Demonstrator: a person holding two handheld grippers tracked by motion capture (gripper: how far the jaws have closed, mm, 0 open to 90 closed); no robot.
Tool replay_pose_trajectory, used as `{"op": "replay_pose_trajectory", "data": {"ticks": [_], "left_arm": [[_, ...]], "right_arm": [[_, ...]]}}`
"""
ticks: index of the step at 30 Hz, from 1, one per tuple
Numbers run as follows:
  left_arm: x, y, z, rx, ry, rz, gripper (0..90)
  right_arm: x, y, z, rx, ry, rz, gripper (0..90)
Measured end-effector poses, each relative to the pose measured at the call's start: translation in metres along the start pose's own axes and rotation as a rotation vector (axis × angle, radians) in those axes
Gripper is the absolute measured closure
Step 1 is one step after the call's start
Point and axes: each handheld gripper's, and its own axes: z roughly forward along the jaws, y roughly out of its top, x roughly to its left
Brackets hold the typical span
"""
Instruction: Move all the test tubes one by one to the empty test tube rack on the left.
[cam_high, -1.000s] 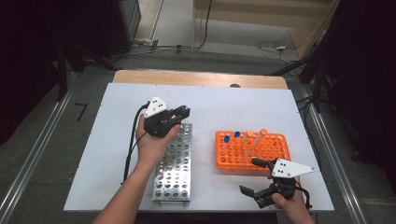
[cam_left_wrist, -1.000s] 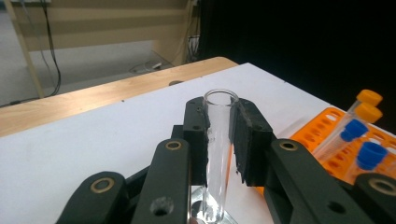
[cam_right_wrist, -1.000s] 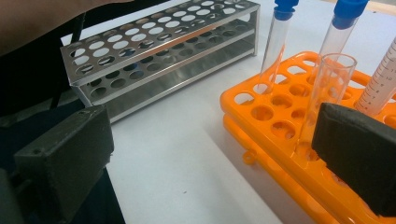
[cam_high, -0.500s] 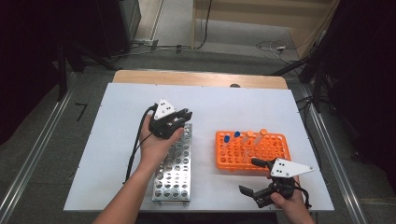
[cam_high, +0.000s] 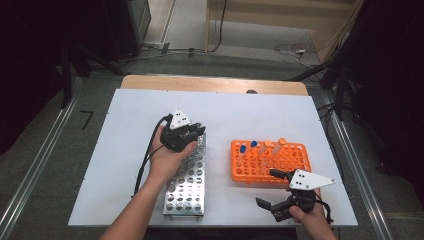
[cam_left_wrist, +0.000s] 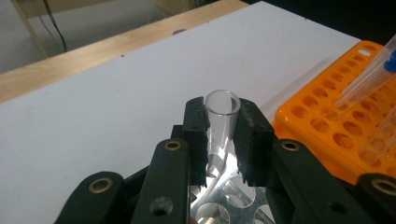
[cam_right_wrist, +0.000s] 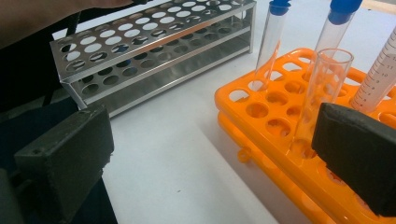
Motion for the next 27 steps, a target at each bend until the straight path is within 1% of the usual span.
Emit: {"op": "replay_pose_trajectory", "data": {"ticks": [3, 5, 7, 8, 10, 11, 12, 15, 18, 19, 24, 27], "left_arm": [[0.002, -0.002, 0.001, 0.019, -0.009, -0.018, 75.7], [0.002, -0.002, 0.001, 0.031, -0.018, -0.023, 75.0], [0.003, -0.003, 0.001, 0.025, -0.037, -0.037, 73.7], [0.004, -0.003, 0.0, 0.018, -0.046, -0.051, 73.0], [0.005, -0.003, -0.002, 0.008, -0.065, -0.071, 70.8], [0.005, -0.003, -0.004, 0.005, -0.066, -0.076, 70.8], [0.005, -0.003, -0.005, 0.002, -0.062, -0.077, 68.9], [0.004, -0.004, -0.009, -0.013, -0.058, -0.091, 58.9], [0.002, -0.006, -0.017, -0.041, -0.067, -0.102, 47.9], [0.002, -0.006, -0.02, -0.049, -0.069, -0.105, 47.9], [-0.004, -0.01, -0.037, -0.088, -0.094, -0.114, 37.1], [-0.009, -0.014, -0.045, -0.097, -0.1, -0.106, 30.5]], "right_arm": [[0.0, 0.0, 0.0, -0.001, -0.006, 0.005, 0.0], [-0.001, 0.0, 0.0, -0.003, -0.013, 0.01, 0.0], [-0.003, 0.0, 0.0, -0.004, -0.023, 0.017, 0.0], [-0.003, 0.0, 0.0, -0.006, -0.024, 0.019, 0.0], [-0.005, 0.0, 0.0, -0.009, -0.041, 0.032, 0.0], [-0.005, 0.0, 0.0, -0.009, -0.041, 0.032, 0.0], [-0.006, -0.001, 0.0, -0.01, -0.044, 0.037, 0.0], [-0.009, -0.001, 0.001, -0.01, -0.058, 0.055, 1.0], [-0.014, -0.002, 0.001, -0.019, -0.072, 0.077, 2.8], [-0.014, -0.002, 0.001, -0.019, -0.072, 0.077, 2.8], [-0.018, -0.002, 0.005, -0.015, -0.086, 0.095, 5.2], [-0.02, -0.001, 0.007, -0.014, -0.098, 0.098, 10.1]]}}
